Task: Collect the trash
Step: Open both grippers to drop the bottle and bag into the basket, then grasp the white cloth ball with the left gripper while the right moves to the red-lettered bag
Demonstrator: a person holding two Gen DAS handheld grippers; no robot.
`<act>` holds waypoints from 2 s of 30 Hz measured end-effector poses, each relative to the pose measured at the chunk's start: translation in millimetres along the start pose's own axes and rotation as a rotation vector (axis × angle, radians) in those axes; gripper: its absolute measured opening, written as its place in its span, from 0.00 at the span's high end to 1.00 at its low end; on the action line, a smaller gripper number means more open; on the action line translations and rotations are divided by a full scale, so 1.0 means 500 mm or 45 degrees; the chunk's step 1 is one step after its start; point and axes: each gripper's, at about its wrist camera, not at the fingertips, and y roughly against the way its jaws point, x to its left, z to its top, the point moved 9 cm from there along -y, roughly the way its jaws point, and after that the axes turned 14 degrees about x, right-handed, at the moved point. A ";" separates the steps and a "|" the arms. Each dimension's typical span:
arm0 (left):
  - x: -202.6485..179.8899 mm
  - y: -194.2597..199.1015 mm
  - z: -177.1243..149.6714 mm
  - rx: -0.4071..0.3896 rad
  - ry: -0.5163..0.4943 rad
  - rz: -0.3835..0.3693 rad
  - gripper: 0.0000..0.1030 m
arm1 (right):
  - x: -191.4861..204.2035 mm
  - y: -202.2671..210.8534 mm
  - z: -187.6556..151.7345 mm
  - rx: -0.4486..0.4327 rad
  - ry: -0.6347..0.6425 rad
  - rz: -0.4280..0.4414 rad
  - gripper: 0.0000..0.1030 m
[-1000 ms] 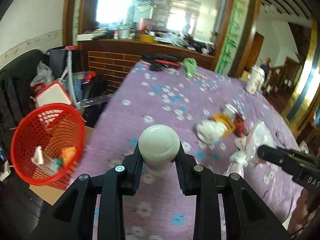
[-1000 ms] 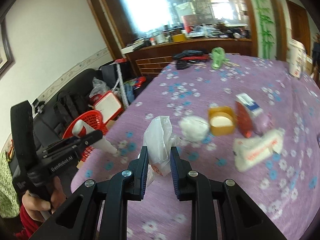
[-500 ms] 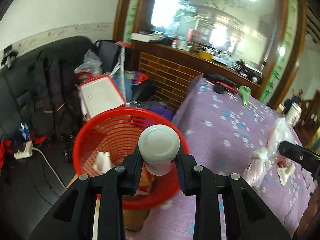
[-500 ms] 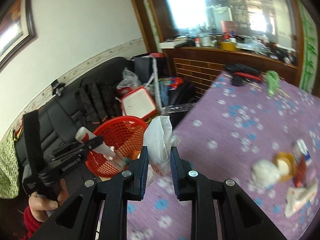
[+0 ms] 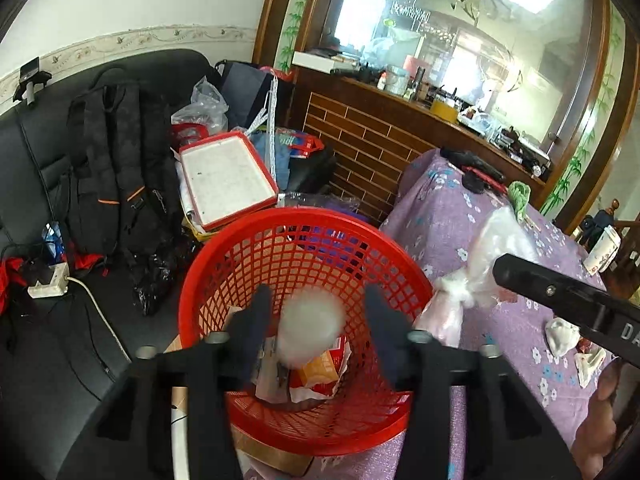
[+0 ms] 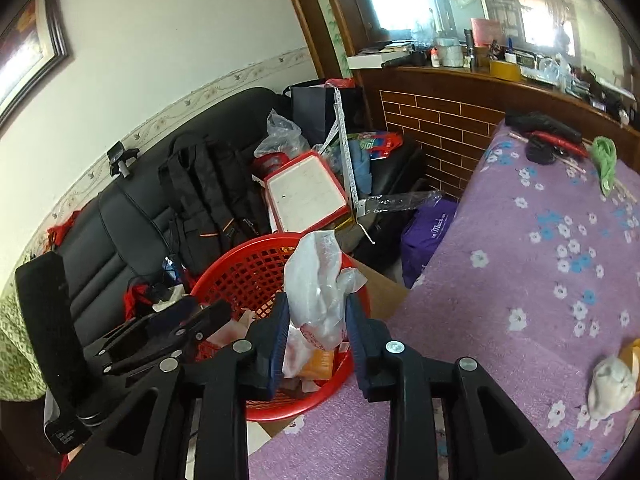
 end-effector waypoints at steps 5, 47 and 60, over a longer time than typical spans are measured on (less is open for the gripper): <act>-0.016 0.016 -0.010 -0.012 -0.008 -0.019 0.49 | -0.036 0.056 -0.020 -0.055 -0.033 -0.004 0.61; -0.651 -0.092 -0.183 0.258 -0.690 -0.194 0.25 | -0.572 0.373 -0.372 -0.267 -0.778 -0.046 0.54; -0.761 -0.237 -0.191 0.409 -0.659 -0.172 0.24 | -0.710 0.413 -0.469 -0.295 -1.023 -0.080 0.45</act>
